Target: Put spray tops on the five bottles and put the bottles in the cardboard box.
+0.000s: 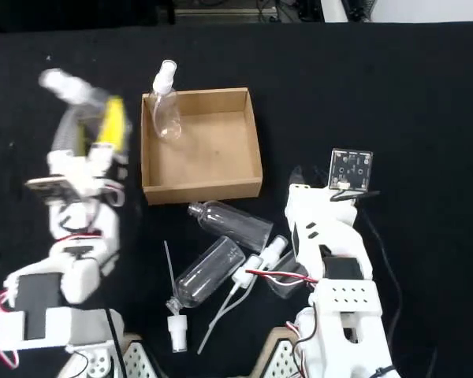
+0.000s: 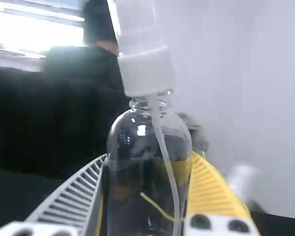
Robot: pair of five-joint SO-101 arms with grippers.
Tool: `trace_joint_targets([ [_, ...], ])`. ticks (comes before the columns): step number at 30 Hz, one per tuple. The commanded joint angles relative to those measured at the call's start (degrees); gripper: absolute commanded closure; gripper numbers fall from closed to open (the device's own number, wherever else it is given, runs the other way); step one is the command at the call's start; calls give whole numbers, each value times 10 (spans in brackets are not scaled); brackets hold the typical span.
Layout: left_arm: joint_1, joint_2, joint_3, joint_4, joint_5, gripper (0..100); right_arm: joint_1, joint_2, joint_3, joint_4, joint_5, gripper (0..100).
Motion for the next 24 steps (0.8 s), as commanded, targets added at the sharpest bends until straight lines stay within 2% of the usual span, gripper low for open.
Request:
trace_joint_targets([
  [1, -147, 21, -55, 13, 0, 970, 8, -21, -4, -18, 2, 931],
  [6, -296, 101, -177, 173, 0, 970, 8, -21, -4, -18, 2, 931],
  [8, -343, 145, -221, 195, 0, 970, 8, -21, -4, -18, 2, 931],
  [10, -378, 185, -240, 169, 0, 970, 8, -21, -4, -18, 2, 931],
  [13, -411, 239, -233, 68, -8, 970, 8, -19, -3, -26, 2, 931],
  [18, -416, 341, -213, -76, -125, 971, 8, -18, 5, -47, 3, 931],
  [21, -417, 401, -222, -123, -131, 971, 10, -17, 6, -51, 3, 931],
  [24, -418, 447, -232, -130, -131, 971, 10, -17, 6, -51, 2, 931],
])
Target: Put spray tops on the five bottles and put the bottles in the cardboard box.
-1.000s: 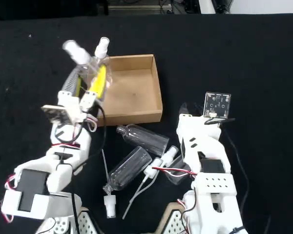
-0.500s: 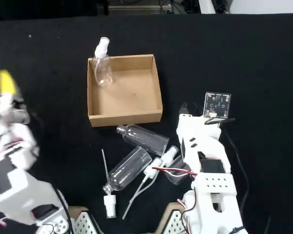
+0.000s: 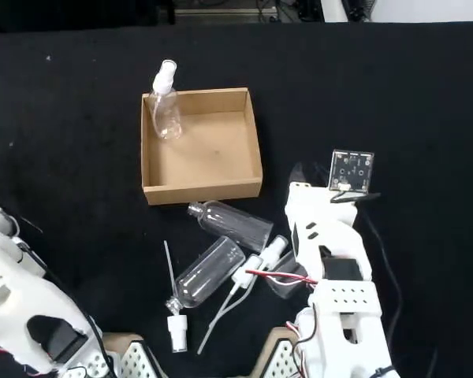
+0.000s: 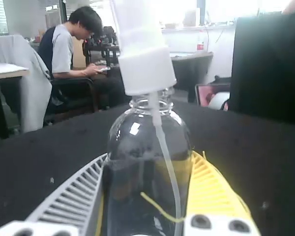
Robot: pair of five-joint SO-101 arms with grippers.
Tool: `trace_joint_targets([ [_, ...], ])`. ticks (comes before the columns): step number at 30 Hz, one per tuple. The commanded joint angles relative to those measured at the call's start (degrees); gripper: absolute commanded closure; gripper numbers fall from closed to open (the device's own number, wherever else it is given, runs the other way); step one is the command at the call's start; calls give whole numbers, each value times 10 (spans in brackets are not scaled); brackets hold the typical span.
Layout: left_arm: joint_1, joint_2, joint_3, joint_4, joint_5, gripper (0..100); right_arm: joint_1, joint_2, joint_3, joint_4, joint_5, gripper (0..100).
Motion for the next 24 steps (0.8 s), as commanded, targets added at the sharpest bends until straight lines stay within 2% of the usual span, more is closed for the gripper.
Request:
trace_joint_targets([
  [1, -5, 48, -28, -33, -6, 971, 9, -17, -4, -18, 2, 931],
  [13, -4, 59, -23, -33, -10, 958, 8, -17, -4, -18, 2, 931],
  [20, -7, 59, -22, -33, -6, 720, 8, -17, -3, -18, 3, 931],
  [24, -9, 59, -24, -36, 12, 667, 8, -17, -3, -18, 4, 931],
])
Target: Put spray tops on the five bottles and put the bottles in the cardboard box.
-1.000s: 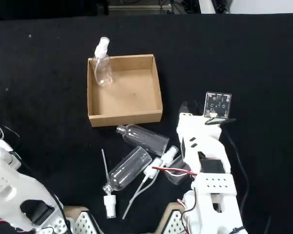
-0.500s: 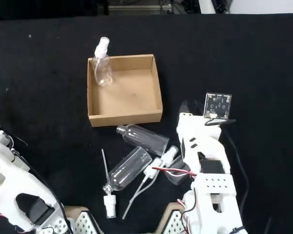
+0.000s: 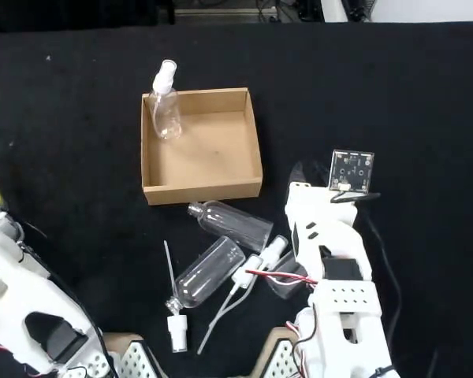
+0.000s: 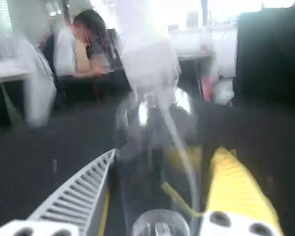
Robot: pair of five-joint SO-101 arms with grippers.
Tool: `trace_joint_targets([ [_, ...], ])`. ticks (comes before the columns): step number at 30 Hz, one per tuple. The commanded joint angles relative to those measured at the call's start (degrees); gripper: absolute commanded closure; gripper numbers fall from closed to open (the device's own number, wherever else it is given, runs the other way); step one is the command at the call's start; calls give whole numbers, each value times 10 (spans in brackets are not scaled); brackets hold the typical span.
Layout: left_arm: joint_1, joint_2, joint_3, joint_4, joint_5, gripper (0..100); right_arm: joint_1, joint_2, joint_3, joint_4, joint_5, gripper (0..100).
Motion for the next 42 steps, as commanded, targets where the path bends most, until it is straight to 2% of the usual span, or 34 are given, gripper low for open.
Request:
trace_joint_targets([
  [1, -7, -2, -10, -8, 28, 660, 8, -17, -3, -16, 4, 931],
  [9, -7, -8, -8, -9, 35, 590, 8, -17, -3, -16, 4, 931],
  [14, -9, -105, 38, 4, 36, 593, 8, -17, -3, -17, 4, 931],
  [16, -7, -164, 58, 61, 36, 593, 8, -17, -3, -17, 4, 931],
  [21, -10, -305, 54, 261, 36, 593, 8, -17, -3, -14, 4, 931],
  [24, -7, -342, 51, 327, 34, 593, 8, -17, -3, -14, 4, 931],
  [42, -11, -271, 19, 327, 30, 593, 8, -17, -3, -14, 4, 931],
])
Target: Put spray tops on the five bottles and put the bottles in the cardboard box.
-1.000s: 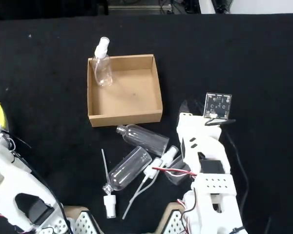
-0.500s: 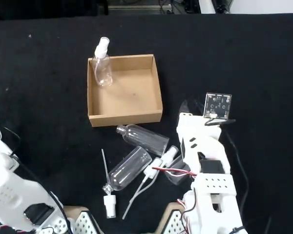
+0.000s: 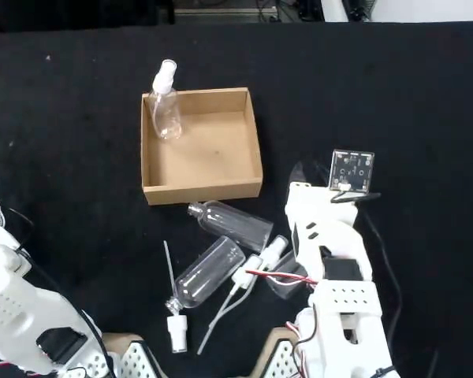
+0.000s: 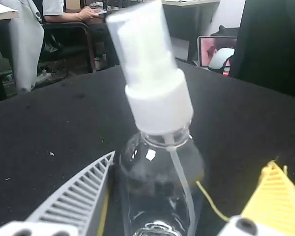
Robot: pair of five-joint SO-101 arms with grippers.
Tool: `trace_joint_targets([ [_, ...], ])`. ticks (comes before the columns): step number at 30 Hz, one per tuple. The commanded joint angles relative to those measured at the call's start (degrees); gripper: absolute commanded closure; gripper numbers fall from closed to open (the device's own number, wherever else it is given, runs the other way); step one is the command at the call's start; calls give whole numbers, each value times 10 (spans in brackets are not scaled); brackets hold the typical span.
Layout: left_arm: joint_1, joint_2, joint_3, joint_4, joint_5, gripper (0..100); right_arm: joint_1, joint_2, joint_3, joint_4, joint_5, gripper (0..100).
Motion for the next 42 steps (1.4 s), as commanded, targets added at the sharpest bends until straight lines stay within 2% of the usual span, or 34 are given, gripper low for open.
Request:
trace_joint_targets([
  [1, -7, 2, -31, 1, -3, 593, 8, -17, -3, -14, 4, 931],
  [8, -7, 1, -33, -1, -3, 593, 8, -17, -3, -14, 4, 931],
  [13, -7, 6, -25, -61, -15, 593, 8, -17, -3, -15, 4, 931],
  [16, -5, 7, -20, -61, -39, 593, 8, -17, -3, -15, 4, 931],
  [42, 1, 7, -20, -60, -37, 603, 8, -17, -3, -14, 4, 931],
])
